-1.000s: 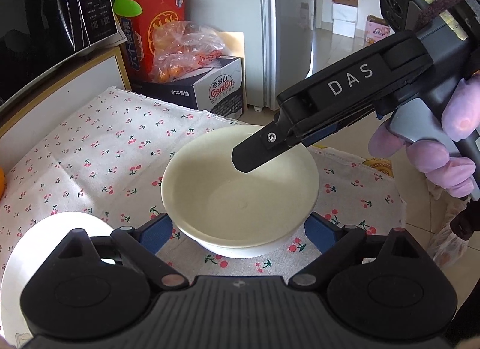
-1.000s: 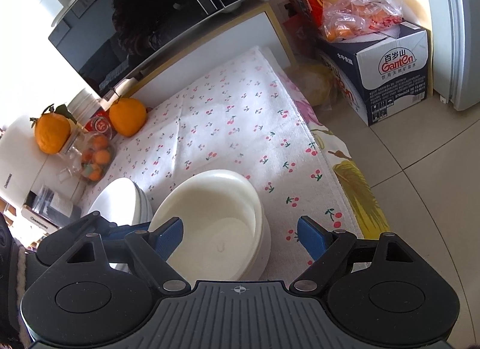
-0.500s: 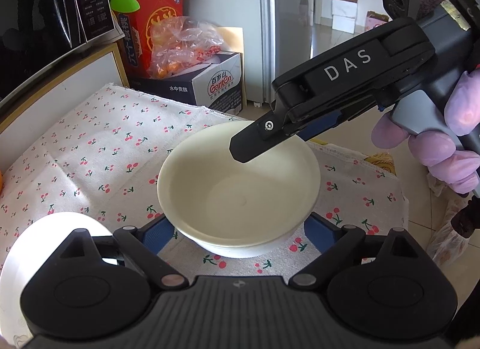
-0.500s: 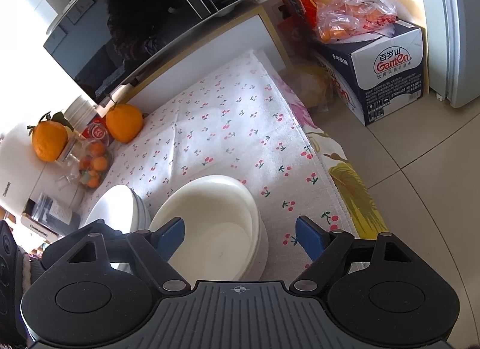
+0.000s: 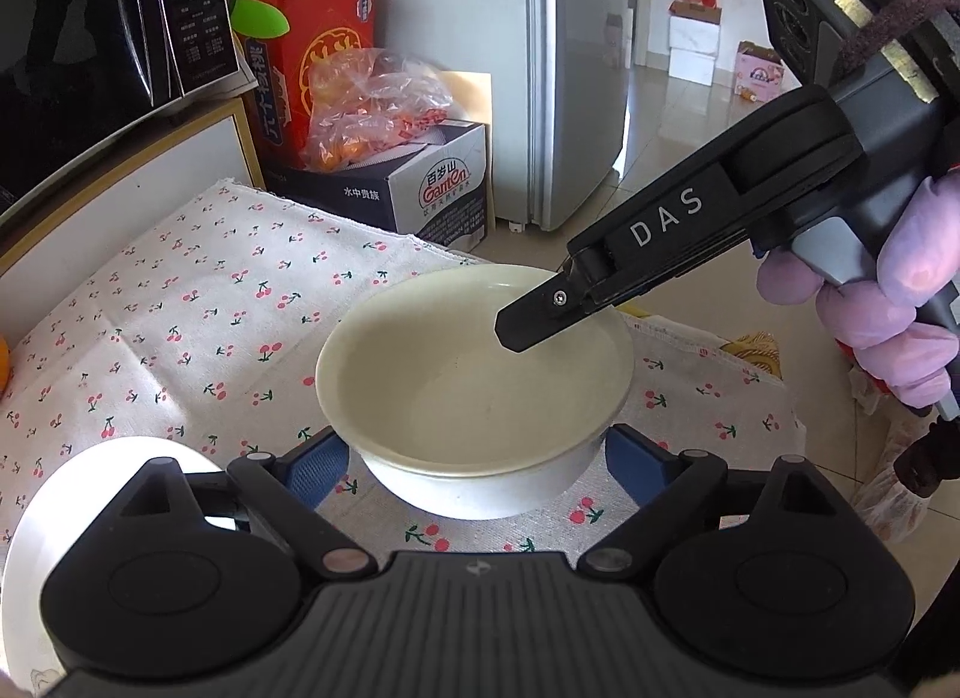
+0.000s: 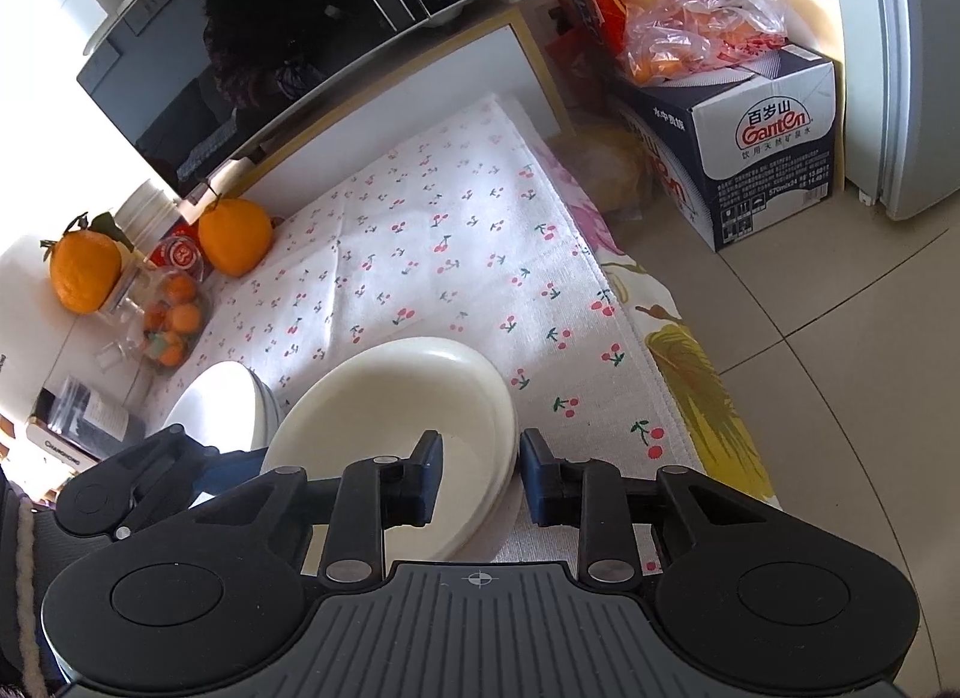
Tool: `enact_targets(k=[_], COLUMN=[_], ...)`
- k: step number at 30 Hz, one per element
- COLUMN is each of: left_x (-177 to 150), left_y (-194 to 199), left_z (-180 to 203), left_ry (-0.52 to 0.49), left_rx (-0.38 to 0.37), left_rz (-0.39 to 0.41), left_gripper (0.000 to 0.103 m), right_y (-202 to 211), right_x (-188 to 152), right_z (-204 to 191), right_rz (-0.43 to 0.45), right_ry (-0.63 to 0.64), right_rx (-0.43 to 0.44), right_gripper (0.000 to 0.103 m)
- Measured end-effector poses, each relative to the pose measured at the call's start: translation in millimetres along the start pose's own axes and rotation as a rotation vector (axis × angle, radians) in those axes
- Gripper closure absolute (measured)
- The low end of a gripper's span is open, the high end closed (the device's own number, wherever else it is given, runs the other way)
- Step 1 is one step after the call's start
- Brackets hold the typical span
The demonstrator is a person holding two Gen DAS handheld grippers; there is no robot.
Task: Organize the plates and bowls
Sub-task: 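Carry the bowl stack onto the white plate stack and lower it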
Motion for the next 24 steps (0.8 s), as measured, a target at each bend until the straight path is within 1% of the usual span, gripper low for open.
enact_targets(k=[5,11,17,24], left_x=[4,6,4,-1], left_y=[9,21,34,50], left_z=[-1,-5,-11,-23], left_ry=[0.006,0.011,0.012,0.023], left_rx=[0.012,0.034,0.064,0.097], left_rz=[0.030,0.045,0.054,0.065], left_gripper=[0.012,0.012,0.012,0.012], right_y=[8,16,15,13], right_x=[3,8,10,11], right_z=[-6,-18,-33,-60], right_rz=[0.026,0.058,0.066,0.084], right_ry=[0.003,0.014,0.028,0.041], right_rx=[0.007,0.030,0.057,0.088], right_gripper=[0.076,0.076,0.076,0.076])
Point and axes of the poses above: each gripper's, at about its wrist camera, not at the fingertips, and y roughly against the way its jaws point, z to its right, x to its top, the point moved 3 cm from there along -y, roughly the way its jaws point, and after that the axes turned 5 degrees about -x, right-handed, at the moved point
